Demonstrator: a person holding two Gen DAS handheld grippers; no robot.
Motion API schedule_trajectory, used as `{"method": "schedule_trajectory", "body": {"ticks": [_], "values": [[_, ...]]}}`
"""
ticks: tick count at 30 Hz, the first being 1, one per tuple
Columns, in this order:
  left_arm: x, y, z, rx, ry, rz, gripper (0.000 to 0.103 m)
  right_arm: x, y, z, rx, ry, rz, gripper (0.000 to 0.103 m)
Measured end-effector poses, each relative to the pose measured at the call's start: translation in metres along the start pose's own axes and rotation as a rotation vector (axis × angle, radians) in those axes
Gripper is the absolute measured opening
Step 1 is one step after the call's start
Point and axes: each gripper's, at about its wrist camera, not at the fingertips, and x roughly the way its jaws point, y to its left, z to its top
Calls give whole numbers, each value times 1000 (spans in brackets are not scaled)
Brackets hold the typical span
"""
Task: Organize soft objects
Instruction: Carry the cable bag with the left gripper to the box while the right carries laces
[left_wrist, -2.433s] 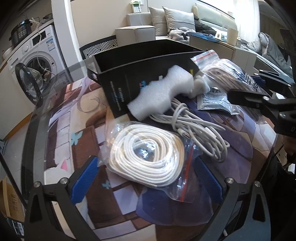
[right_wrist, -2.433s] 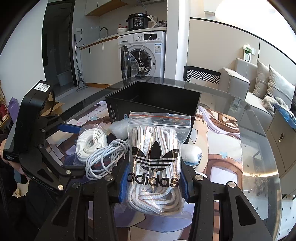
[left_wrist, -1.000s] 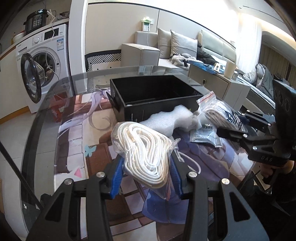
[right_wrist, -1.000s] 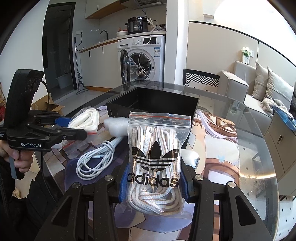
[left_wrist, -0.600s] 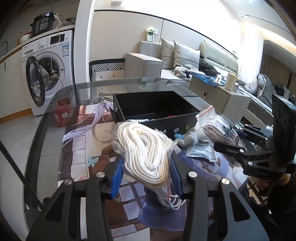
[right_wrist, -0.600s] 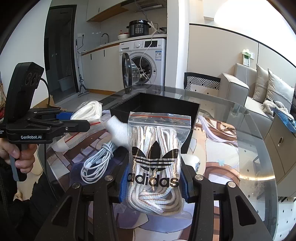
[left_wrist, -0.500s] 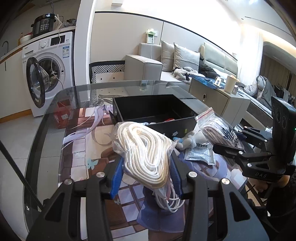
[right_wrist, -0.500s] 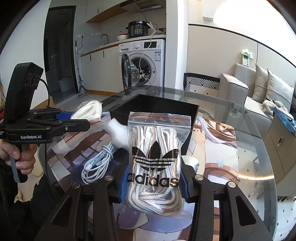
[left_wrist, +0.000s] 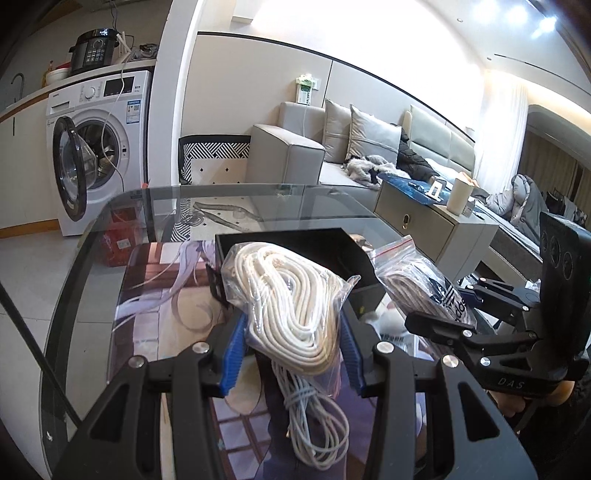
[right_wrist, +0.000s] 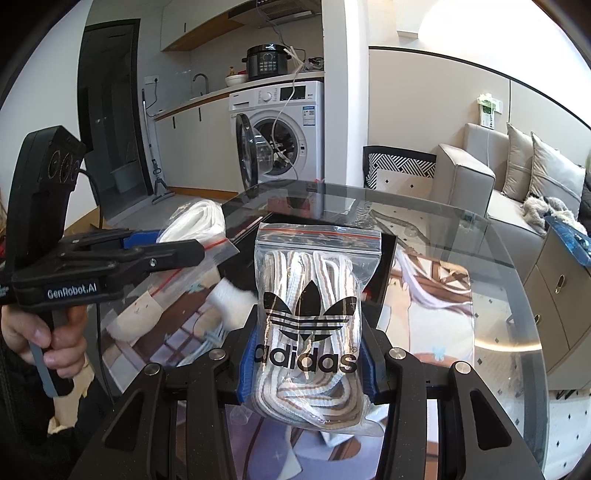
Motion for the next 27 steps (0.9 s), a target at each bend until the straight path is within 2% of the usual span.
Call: {"method": "schedule_trajectory", "body": {"ticks": [11, 27], "values": [[29, 3, 21, -45, 10, 13, 45, 30, -15, 29, 64, 37, -19, 45], [78, 4, 29, -47, 58, 39, 45, 77, -32, 44, 67, 98, -54, 45]]}}
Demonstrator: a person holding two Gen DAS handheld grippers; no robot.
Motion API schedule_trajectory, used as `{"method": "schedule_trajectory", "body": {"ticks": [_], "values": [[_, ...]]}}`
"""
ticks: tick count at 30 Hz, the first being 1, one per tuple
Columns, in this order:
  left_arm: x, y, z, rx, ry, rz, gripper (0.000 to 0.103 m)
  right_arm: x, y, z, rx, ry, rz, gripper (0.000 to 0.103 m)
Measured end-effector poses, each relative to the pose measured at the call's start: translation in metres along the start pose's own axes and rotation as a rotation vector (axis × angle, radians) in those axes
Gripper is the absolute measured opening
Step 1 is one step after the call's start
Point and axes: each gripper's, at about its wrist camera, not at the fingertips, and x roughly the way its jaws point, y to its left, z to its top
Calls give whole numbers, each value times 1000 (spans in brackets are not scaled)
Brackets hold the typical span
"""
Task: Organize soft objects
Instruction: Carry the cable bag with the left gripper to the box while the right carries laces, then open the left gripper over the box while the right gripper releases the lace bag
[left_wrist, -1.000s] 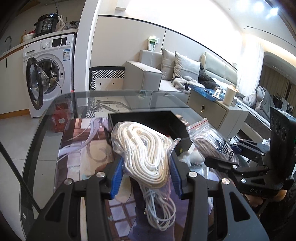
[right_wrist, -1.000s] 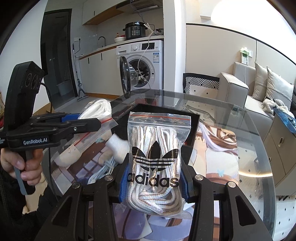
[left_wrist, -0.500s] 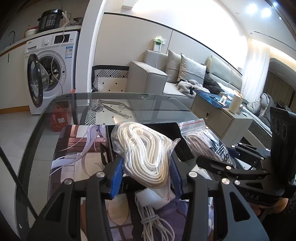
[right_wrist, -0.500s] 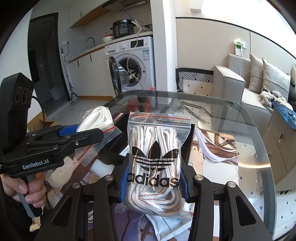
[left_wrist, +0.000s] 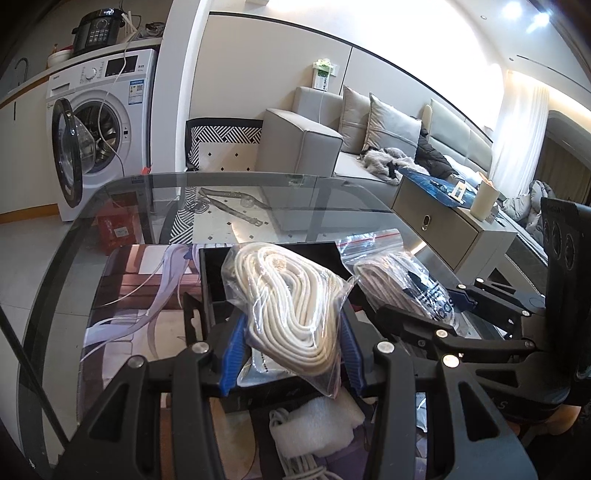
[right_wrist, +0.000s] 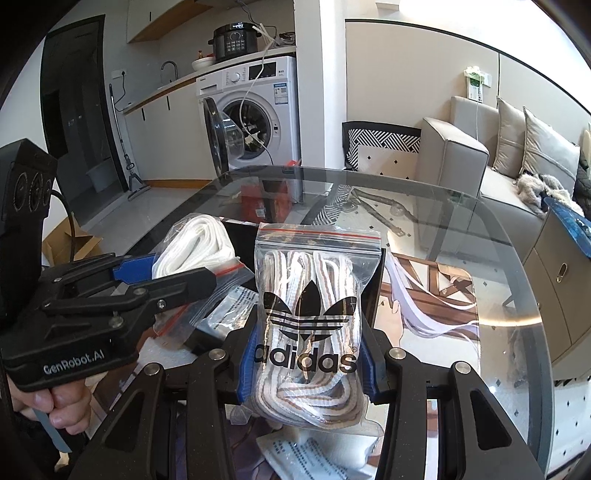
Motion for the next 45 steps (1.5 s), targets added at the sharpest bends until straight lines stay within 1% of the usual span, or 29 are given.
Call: {"method": "schedule_trajectory", "body": {"ticks": [5, 14, 18, 21, 23, 24, 26, 28, 30, 36, 41, 45], "values": [[7, 0, 1, 10, 6, 4, 45, 10, 1, 4, -32, 7, -9, 45], [6, 9, 3, -18, 2, 3, 45, 19, 0, 13, -51, 26, 8, 45], [6, 10, 3, -18, 1, 2, 45, 25, -1, 14, -53, 40, 9, 47], [7, 9, 3, -16, 2, -3, 45, 27, -1, 14, -56, 37, 6, 51], [8, 10, 3, -15, 2, -8, 45, 26, 0, 13, -72, 30, -8, 57], [8, 9, 2, -12, 3, -11, 45, 26, 1, 13, -76, 25, -19, 65], [9, 9, 2, -9, 2, -13, 45, 21, 1, 12, -83, 2, -40, 74], [9, 9, 2, -9, 3, -14, 45, 17, 0, 10, -96, -11, -61, 86], [9, 8, 2, -9, 4, -13, 45, 13, -1, 6, -107, -17, -84, 87], [13, 3, -1, 17, 17, -23, 46, 5, -13, -3, -71, -13, -88, 87], [17, -4, -4, 52, 34, -18, 50, -1, -22, -6, -41, -23, -95, 89], [13, -5, -5, 66, 24, 4, 65, -5, -26, -8, -19, -24, -97, 97]]}}
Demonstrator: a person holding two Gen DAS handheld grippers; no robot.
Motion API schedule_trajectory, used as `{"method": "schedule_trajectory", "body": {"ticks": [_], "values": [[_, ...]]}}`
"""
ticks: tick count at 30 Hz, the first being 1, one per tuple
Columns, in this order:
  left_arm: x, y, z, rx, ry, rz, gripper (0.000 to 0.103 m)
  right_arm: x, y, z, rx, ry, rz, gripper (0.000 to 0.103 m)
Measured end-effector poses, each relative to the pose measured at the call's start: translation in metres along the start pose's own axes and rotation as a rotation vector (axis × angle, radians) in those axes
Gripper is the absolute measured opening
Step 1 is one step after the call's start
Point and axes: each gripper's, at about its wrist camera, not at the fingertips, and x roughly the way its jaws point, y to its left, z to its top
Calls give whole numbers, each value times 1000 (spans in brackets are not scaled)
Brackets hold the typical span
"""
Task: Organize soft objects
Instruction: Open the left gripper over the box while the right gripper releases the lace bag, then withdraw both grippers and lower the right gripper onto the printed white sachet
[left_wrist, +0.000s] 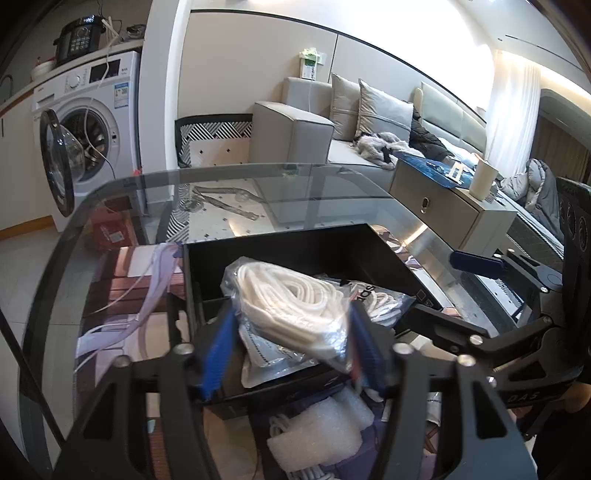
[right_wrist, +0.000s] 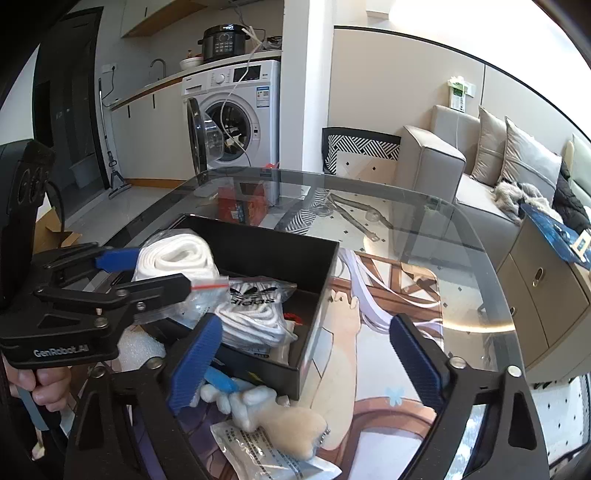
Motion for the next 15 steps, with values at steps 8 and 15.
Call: {"method": "schedule_trajectory", "body": {"ticks": [8, 15], "values": [[-24, 6, -3, -5, -51, 3, 103, -15, -5, -12, 41, -19, 25, 101], [-40, 9, -16, -10, -65, 29, 103, -28, -4, -25, 63, -32, 53, 102]]}}
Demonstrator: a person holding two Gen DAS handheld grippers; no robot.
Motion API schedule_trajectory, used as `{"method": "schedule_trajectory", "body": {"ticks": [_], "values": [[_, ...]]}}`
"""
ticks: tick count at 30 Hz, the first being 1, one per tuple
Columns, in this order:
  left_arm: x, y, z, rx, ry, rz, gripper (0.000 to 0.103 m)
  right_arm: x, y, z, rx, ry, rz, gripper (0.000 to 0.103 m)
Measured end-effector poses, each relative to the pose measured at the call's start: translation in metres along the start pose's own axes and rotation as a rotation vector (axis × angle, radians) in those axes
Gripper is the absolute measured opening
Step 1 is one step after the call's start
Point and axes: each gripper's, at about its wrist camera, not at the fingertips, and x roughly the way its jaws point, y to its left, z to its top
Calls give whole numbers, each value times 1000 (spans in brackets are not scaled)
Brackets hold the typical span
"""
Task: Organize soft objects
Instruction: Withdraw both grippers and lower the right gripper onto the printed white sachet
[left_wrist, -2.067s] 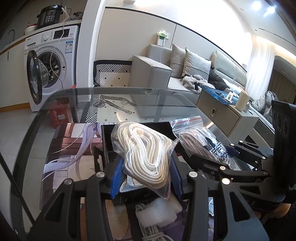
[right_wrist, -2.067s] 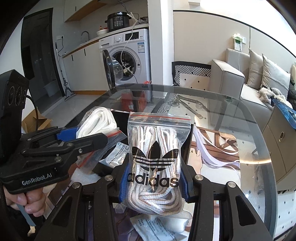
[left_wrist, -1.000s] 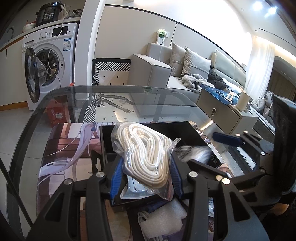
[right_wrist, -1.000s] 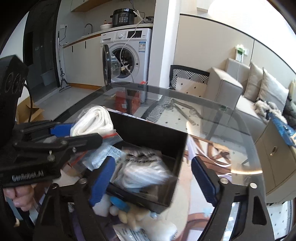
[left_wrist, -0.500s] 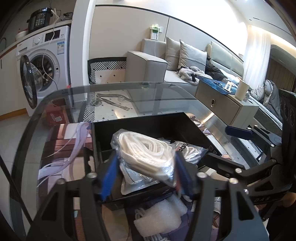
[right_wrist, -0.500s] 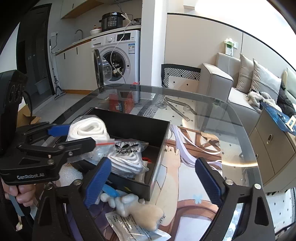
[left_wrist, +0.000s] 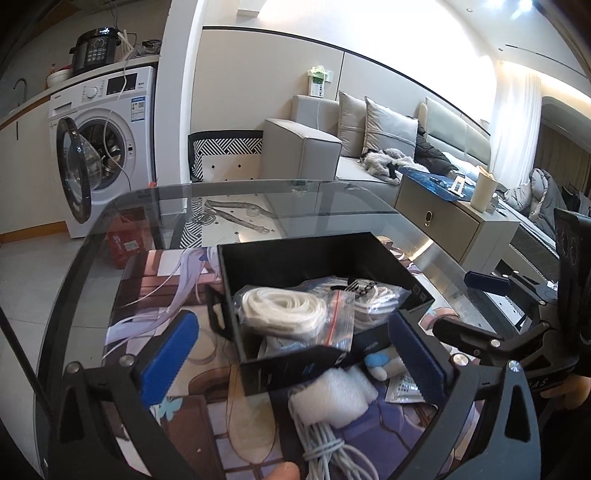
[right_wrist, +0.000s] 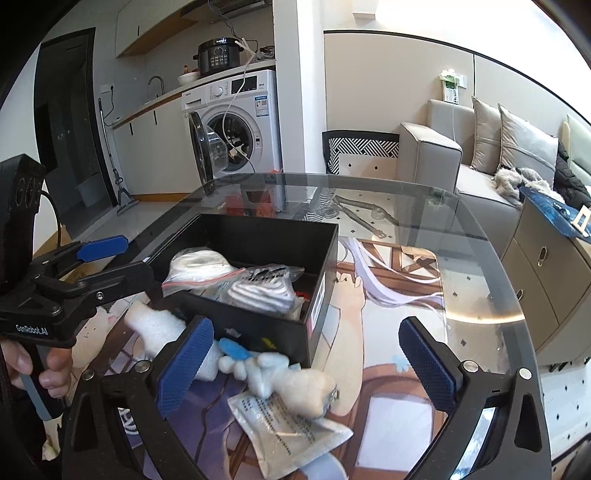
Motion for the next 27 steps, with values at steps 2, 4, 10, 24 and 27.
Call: {"method": "schedule_trajectory", "body": {"ticks": [2, 4, 10, 24, 27], "values": [[-4, 0, -5, 0, 0, 9, 103, -2, 1, -4, -3, 2, 5, 102], [-7, 1, -11, 1, 6, 14, 103, -3, 3, -8, -10, 3, 9, 102], [-16, 2, -24, 7, 19, 25, 103, -1, 6, -21, -20, 23, 26, 102], [-22, -5, -47, 42, 46, 32, 103, 13, 17, -41, -80, 121, 44, 102], [-24, -6, -47, 50, 48, 25, 103, 16, 13, -44, -68, 148, 39, 102]]}}
